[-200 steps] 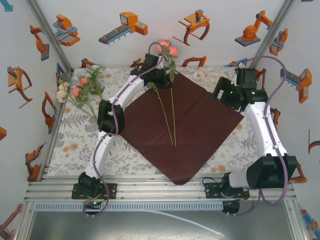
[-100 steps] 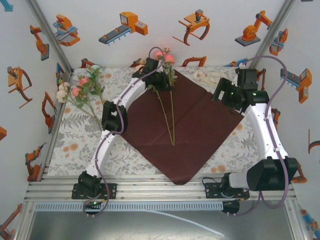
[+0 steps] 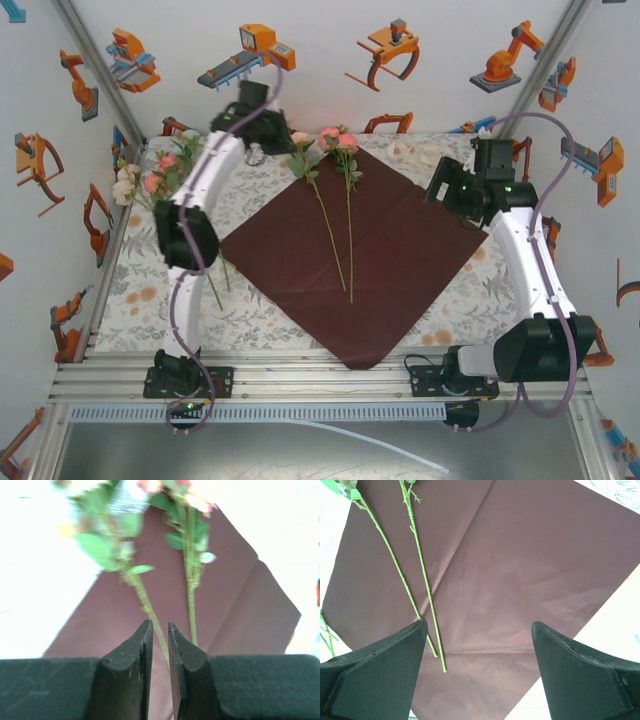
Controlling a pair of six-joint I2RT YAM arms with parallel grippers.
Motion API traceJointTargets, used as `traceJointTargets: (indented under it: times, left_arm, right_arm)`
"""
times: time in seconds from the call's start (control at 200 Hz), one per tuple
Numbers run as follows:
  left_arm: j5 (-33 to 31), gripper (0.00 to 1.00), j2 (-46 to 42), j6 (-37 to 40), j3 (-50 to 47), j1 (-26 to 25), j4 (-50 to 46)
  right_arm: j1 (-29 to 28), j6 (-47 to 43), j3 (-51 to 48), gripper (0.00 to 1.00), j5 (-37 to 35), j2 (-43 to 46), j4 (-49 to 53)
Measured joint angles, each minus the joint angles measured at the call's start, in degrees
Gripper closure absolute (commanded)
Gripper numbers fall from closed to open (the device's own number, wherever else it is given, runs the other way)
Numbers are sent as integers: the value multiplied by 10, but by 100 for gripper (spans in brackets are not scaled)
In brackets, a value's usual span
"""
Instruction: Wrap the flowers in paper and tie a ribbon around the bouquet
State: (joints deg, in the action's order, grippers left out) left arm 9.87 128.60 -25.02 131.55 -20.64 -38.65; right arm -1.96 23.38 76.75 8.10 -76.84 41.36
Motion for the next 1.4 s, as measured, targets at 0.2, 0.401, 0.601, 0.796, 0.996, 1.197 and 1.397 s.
traceJointTargets:
  times: [0.2, 0.401, 0.601, 0.796, 0.996, 1.197, 1.397]
  left_arm:
    - [-122, 73, -196, 66, -208, 117, 0]
    - [-183, 68, -208, 73, -332, 187, -30]
    - [-165, 61, -163, 56, -358, 209, -32]
    - [-132, 59, -95, 35, -327, 210, 17]
    - [-131, 60, -9, 19, -283, 211, 37]
    - [-139, 73, 12, 18, -261, 214, 40]
    - [-137, 81, 52, 20, -203, 217, 23]
  right_arm:
    - [0, 8, -26, 24, 0, 7, -5]
    - [0, 15, -33, 23, 1, 10, -12]
    - [0, 21, -33, 23, 5, 10, -18]
    - [0, 21, -33, 24, 9, 10, -17]
    - [0, 21, -33, 24, 7, 17, -17]
    - [0, 21, -33, 23, 2, 28, -17]
    - [0, 21, -33, 24, -2, 29, -11]
